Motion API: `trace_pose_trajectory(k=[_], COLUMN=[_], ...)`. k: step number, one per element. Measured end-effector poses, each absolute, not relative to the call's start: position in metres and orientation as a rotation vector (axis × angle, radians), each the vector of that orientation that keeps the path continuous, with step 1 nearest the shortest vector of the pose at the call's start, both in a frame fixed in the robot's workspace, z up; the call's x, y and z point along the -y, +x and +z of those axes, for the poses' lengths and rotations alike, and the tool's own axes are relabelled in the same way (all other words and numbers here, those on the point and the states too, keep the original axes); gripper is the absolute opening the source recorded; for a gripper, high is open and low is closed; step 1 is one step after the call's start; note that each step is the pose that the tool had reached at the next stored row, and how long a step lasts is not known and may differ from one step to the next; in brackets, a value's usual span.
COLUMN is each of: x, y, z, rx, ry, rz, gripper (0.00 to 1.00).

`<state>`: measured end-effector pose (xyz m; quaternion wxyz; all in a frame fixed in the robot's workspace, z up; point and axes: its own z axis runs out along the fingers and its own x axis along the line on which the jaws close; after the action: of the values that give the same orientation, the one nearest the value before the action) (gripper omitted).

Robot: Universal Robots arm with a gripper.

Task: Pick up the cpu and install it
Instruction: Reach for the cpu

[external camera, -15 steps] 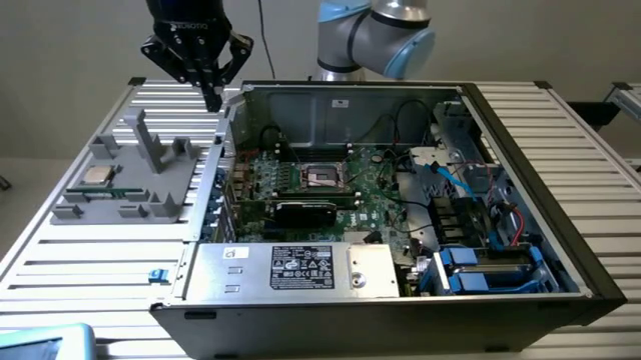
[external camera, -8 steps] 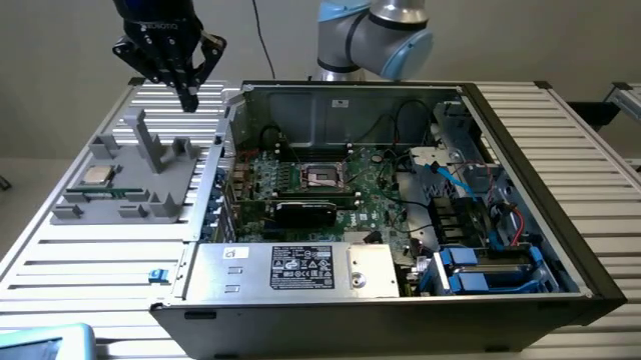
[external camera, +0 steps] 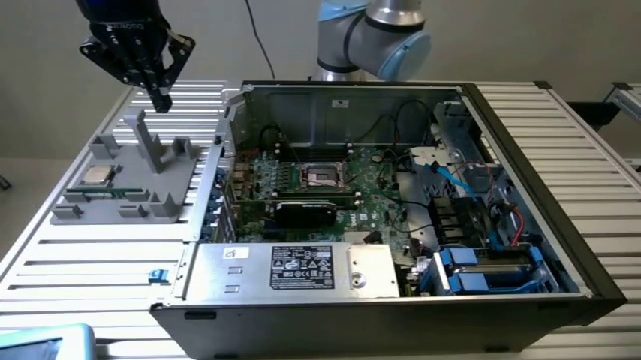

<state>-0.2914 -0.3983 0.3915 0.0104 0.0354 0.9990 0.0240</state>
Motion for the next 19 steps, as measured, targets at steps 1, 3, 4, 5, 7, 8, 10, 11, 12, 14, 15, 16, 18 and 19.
trace_pose_trajectory(k=[1, 3, 4, 5, 7, 8, 10, 11, 12, 14, 15, 16, 18, 19], x=[0.398, 0.398, 0.398, 0.398, 0.398, 0.398, 0.398, 0.398, 0.398, 0.398, 0.397, 0.397, 0.396, 0.394], y=[-0.296, -0.304, -0.307, -0.310, -0.318, -0.322, -0.332, -0.336, -0.340, -0.349, -0.354, -0.358, -0.367, -0.372], z=[0.391, 0.391, 0.391, 0.392, 0.391, 0.391, 0.391, 0.391, 0.391, 0.391, 0.390, 0.390, 0.389, 0.389], rx=[-3.118, -3.118, -3.118, -3.118, -3.118, -3.118, -3.118, -3.118, -3.118, -3.118, -3.118, -3.118, -3.118, -3.118], ry=[0.110, 0.110, 0.110, 0.110, 0.111, 0.110, 0.110, 0.110, 0.111, 0.110, 0.110, 0.110, 0.111, 0.110], rz=[0.075, 0.075, 0.075, 0.075, 0.075, 0.075, 0.075, 0.075, 0.075, 0.075, 0.075, 0.075, 0.075, 0.075], gripper=[0.12, 0.12, 0.12, 0.12, 0.12, 0.12, 0.12, 0.12, 0.12, 0.12, 0.12, 0.12, 0.12, 0.12])
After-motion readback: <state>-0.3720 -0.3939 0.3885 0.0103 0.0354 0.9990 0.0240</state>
